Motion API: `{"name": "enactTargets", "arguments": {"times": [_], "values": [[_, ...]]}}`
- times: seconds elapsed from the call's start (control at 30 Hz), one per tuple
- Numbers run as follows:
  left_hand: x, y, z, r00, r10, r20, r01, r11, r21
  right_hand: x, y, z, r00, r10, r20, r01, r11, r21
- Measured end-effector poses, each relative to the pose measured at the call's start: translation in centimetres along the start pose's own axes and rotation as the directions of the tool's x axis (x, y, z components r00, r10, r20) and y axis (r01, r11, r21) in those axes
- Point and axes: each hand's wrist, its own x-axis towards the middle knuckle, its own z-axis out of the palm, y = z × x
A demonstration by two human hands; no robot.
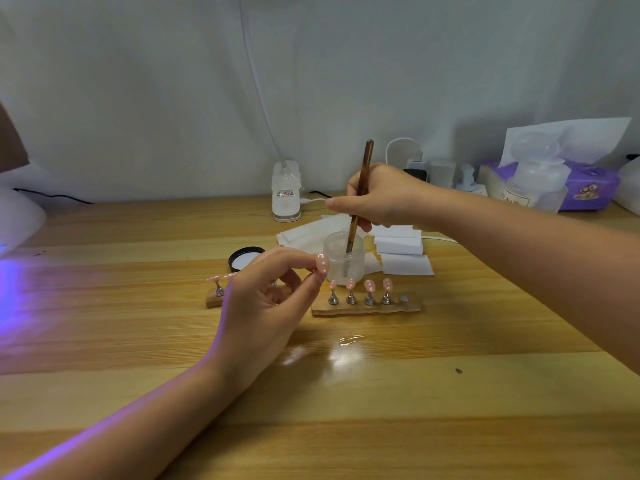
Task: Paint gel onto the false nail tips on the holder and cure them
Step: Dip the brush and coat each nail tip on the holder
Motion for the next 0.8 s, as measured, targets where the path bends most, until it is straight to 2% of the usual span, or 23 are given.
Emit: {"name": "enactTargets", "arguments": {"times": [0.1,0.27,0.37,0.47,0.57,0.67,0.8], "values": [[0.0,0.0,0.0,1.000,-0.013,0.008,0.013,1.000,-0.003,-0.3,0.1,0.2,0.999,0.006,0.044,-0.006,1.000,-0.010],[0.0,0.1,0.0,1.000,-0.011,0.017,0.010,1.000,0.014,-0.8,0.5,-0.1,1.000,-0.008,0.023,0.007,0.999,0.048],[0.1,0.2,0.0,1.000,-0.022,0.019,0.022,1.000,0.003,-1.5,1.2,-0.5,0.998,-0.016,-0.068,0.025,0.991,0.134],[0.0,0.1,0.0,0.999,-0.016,0.031,0.016,1.000,0.004,-2.4,2.2,-1.0,0.977,0.055,-0.206,0.022,0.936,0.352],[0.0,0.0,0.0,0.999,-0.014,0.033,0.014,1.000,0.006,-3.3,3.3,-1.0,0.957,0.167,-0.238,-0.025,0.863,0.505],[0.1,-0.1,0.1,0.999,-0.016,0.033,0.016,1.000,0.002,-3.7,3.9,-1.0,0.931,0.269,-0.246,-0.077,0.806,0.587],[0.0,0.0,0.0,0.999,-0.014,0.029,0.014,1.000,0.009,-4.0,4.3,-0.9,0.912,0.326,-0.249,-0.098,0.762,0.640]]}}
